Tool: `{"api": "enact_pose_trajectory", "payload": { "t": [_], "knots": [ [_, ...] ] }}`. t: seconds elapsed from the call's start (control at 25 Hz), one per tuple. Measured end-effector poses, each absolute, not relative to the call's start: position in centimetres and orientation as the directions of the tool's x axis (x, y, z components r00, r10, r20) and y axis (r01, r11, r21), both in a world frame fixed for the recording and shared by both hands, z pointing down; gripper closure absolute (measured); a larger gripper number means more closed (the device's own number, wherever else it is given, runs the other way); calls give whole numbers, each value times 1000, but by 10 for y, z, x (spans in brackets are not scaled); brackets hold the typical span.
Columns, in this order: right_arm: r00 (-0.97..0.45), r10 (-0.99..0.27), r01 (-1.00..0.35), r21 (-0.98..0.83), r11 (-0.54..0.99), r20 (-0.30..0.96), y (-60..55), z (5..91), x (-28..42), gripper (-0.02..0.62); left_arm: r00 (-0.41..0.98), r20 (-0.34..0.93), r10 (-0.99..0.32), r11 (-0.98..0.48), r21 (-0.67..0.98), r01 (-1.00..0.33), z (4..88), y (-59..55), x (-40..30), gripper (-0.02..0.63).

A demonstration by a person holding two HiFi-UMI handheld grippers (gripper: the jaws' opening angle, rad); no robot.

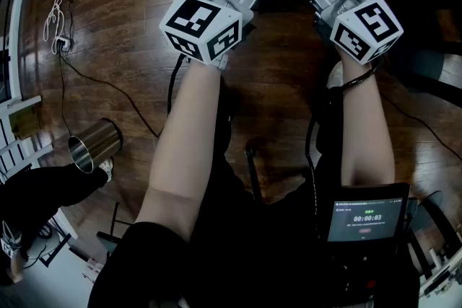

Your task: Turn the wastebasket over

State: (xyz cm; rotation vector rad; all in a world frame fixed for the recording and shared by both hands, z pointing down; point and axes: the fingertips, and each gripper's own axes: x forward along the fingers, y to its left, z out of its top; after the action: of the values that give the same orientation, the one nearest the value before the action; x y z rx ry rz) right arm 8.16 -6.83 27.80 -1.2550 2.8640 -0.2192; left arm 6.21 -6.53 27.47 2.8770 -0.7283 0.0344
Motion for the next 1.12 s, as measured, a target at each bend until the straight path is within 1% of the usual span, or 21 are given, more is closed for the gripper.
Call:
{"api": "enact_pose_trajectory", "payload": {
  "t": [0.24,0.68,1.12],
  "knots": [
    [-691,-721,-721,-126,681,56,-94,282,83,585,875,56,-481,-858,175,-483,274,-92,63,606],
    [-728,-684,-684,-121,719,51,-138,278,81,586,856,61,-514,-844,144,-517,269,-135,60,606],
    [-745,-665,-666,-116,737,52,-180,275,81,584,837,56,-544,-822,166,-545,268,-176,52,606]
  ]
}}
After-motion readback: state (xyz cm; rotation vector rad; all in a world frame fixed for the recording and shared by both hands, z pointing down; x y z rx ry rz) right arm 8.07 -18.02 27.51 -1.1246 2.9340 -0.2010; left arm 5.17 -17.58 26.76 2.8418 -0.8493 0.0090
